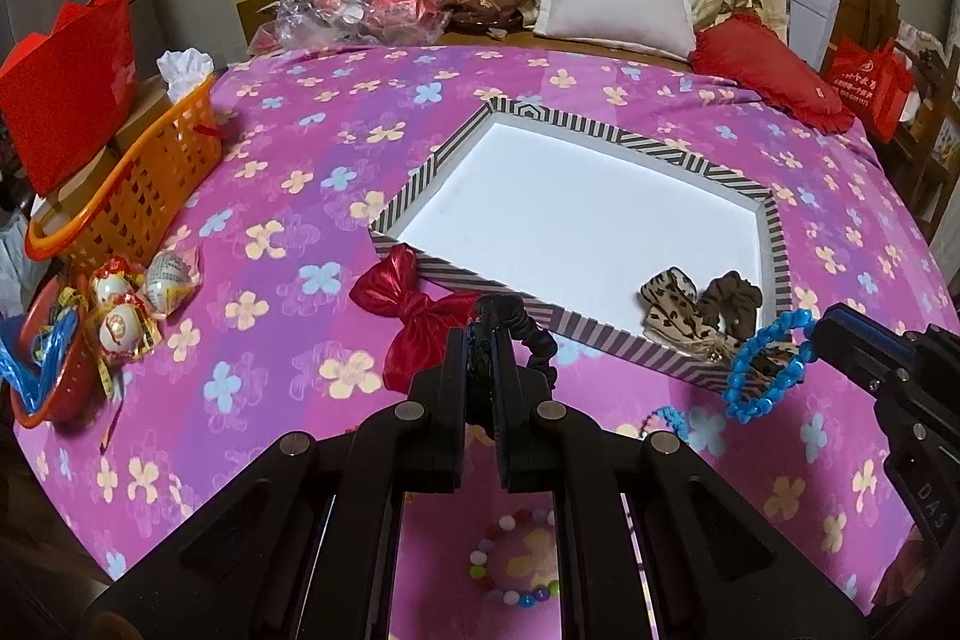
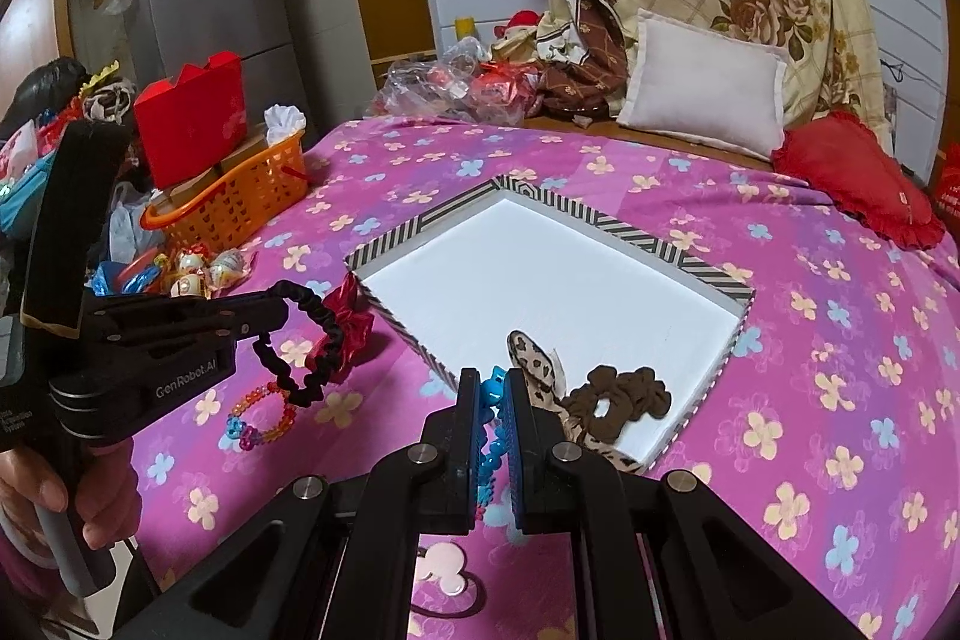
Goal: Organize jewelry
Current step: 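Carry the black scrunchie and blue bracelet over the tray with both tools, then open both tools to drop the scrunchie and bracelet into the tray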
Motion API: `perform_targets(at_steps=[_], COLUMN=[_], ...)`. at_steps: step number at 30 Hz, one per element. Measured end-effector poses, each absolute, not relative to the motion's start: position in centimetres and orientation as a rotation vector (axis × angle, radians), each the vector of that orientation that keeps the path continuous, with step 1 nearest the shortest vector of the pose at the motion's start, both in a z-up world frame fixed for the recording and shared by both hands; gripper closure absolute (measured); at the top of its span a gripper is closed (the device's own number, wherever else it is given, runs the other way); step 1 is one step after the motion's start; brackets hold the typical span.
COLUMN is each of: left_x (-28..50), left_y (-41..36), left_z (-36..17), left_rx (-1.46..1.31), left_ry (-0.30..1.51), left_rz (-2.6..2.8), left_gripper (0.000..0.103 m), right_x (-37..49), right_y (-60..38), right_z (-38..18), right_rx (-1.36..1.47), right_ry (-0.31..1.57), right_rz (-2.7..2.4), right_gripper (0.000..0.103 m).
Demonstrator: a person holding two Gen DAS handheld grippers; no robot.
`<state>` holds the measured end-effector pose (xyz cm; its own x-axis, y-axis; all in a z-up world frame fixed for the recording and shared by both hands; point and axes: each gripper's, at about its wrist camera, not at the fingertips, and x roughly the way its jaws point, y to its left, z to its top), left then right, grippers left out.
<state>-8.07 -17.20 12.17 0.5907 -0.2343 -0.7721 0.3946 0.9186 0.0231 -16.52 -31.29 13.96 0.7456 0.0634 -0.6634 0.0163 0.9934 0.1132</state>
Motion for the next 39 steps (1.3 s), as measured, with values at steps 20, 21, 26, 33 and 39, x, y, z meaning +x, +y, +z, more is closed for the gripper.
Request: perform_targets(at_steps=[20,21,26,33,39], left_x=[1.2,1.7,3.6,3.7,2.2], left_y=[-22.2,-22.5,-22.8,-21.8,-21.5], left_z=[11.3,10.9,7.8,4.9,4.8], left_rx=[0.185,0.186,0.194,0.197,0.227], left_ry=[0.867,0.876,0.941,1.025,1.016], left_rz=[-0.383,-0.379,-0.324,-0.302,-0.311], left_gripper=[0.097,0.097,0.097,0.096,0.093], right_x=[-8.3,-8.1,-7.5,-8.6,-10.1], right_y=[-33.9,-33.9,-33.9,-34.9,-35.2], right_z=[12.9,12.5,9.6,6.9,6.8], right_rx=[0.168,0.172,0.192,0.254,0.281], right_ry=[0.73,0.736,0.797,0.876,0.871], right_rz=[0.007,0.006,0.003,-0.026,-0.029], right_gripper=[0.096,0.096,0.096,0.089,0.07])
